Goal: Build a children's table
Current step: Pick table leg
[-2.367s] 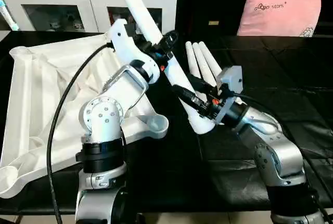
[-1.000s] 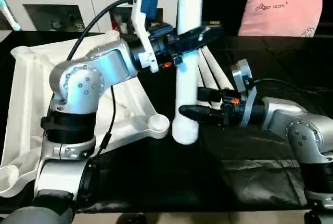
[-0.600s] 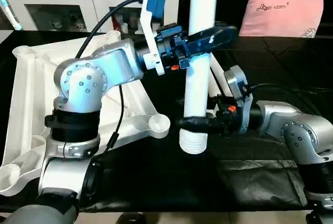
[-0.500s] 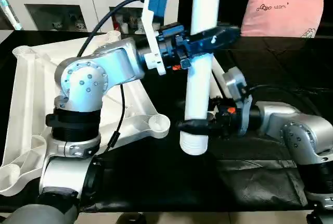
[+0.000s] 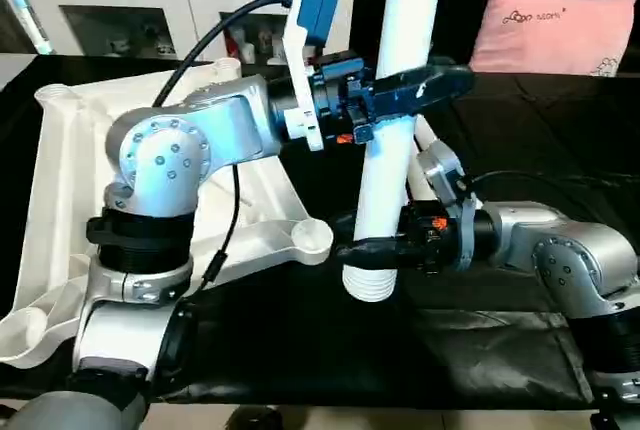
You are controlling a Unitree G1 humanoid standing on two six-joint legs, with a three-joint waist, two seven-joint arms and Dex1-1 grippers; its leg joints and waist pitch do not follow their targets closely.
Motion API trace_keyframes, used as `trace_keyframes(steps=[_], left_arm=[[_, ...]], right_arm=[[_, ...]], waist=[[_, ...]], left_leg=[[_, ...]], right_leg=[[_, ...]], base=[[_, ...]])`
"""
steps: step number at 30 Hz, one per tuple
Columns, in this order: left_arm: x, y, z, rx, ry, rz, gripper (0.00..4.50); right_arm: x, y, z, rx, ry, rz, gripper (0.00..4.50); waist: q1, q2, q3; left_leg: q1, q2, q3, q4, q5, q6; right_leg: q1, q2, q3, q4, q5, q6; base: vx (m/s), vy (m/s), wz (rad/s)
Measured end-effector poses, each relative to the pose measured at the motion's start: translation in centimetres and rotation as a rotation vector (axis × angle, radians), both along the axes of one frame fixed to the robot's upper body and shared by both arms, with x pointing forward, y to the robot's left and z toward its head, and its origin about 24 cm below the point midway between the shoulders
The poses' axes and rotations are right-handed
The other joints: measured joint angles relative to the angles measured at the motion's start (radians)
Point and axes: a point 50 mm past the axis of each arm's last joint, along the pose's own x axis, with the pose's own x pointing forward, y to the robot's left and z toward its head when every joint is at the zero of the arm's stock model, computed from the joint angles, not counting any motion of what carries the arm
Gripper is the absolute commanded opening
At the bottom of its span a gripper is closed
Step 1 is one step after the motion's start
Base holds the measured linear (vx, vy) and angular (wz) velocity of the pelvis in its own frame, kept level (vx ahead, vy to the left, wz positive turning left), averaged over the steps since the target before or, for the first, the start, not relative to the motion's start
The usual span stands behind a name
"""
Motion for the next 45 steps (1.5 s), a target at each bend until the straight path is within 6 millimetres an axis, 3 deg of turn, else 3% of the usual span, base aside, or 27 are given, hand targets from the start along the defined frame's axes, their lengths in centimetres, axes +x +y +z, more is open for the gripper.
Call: trace_keyframes(steps=[3,13,16,21,22,30,36,40,45], left_arm=[[0.0,0.0,0.0,0.0,0.002,-0.002,1.74],[0.1,-0.1,0.0,-0.003,0.014,0.015,1.74],[0.2,-0.1,0.1,-0.036,0.031,0.023,2.44],[0.1,-0.1,1.1,-0.201,0.083,-0.016,2.49],[0.0,0.0,1.4,-0.229,0.089,-0.022,2.68],[0.1,-0.5,1.8,-0.313,0.117,0.009,2.89],[0.8,0.3,3.5,-0.485,0.121,0.103,2.89],[0.0,0.9,5.9,-0.594,0.047,0.094,2.89],[1.6,2.7,5.7,-0.617,0.058,0.293,2.89]], right_arm=[[-0.1,0.1,0.0,-0.002,-0.003,0.006,2.19],[-0.1,0.0,0.0,0.006,-0.015,0.0,2.04],[0.0,-0.2,0.2,0.016,-0.027,-0.015,2.02],[-0.1,0.2,0.2,0.032,-0.048,-0.017,2.0],[-0.1,0.3,0.3,0.036,-0.055,-0.018,2.0],[0.4,1.3,0.3,0.116,-0.079,-0.096,2.0],[1.5,1.4,0.6,0.173,-0.096,-0.229,2.0],[2.4,0.5,-1.7,0.146,0.014,-0.375,1.95],[2.5,0.9,-1.7,0.176,0.013,-0.41,1.94]], waist=[[-0.001,0.0,0.0],[0.0,0.0,0.0],[0.0,0.0,0.0],[0.0,0.0,0.0],[0.0,0.0,0.0],[0.0,0.0,0.0],[-0.001,0.0,0.0],[0.0,0.0,0.0],[-0.003,0.0,0.0]], left_leg=[[0.0,0.0,0.0,0.001,0.0,0.0],[0.0,0.0,0.0,0.001,0.0,0.001],[0.0,0.0,0.0,0.001,0.0,0.001],[0.0,0.0,0.0,0.002,0.0,0.001],[0.0,0.0,0.0,0.002,0.0,0.001],[0.0,0.0,0.0,0.003,0.0,0.002],[0.0,0.0,0.0,0.003,0.0,0.002],[-0.001,-0.001,0.0,0.003,0.0,0.002],[0.0,0.0,0.0,0.003,0.0,0.002]], right_leg=[[0.0,0.0,0.0,0.0,0.0,0.0],[0.0,0.0,0.0,0.0,0.0,0.0],[0.0,0.0,0.0,0.0,0.0,0.0],[0.001,0.0,0.0,0.001,0.0,-0.001],[0.001,0.0,0.0,0.001,0.001,-0.001],[0.001,0.0,0.0,0.001,0.001,-0.002],[0.001,0.0,0.0,0.0,0.002,-0.002],[0.002,-0.001,0.0,0.0,0.002,-0.002],[0.001,-0.001,0.0,0.0,0.003,-0.001]], base=[[0.0,0.0,0.0],[0.0,0.0,0.0],[0.0,0.0,0.0],[0.0,0.0,0.0],[0.0,0.0,0.0],[0.0,0.0,0.0],[0.0,0.0,0.0],[0.0,0.0,0.0],[0.0,0.0,0.0]])
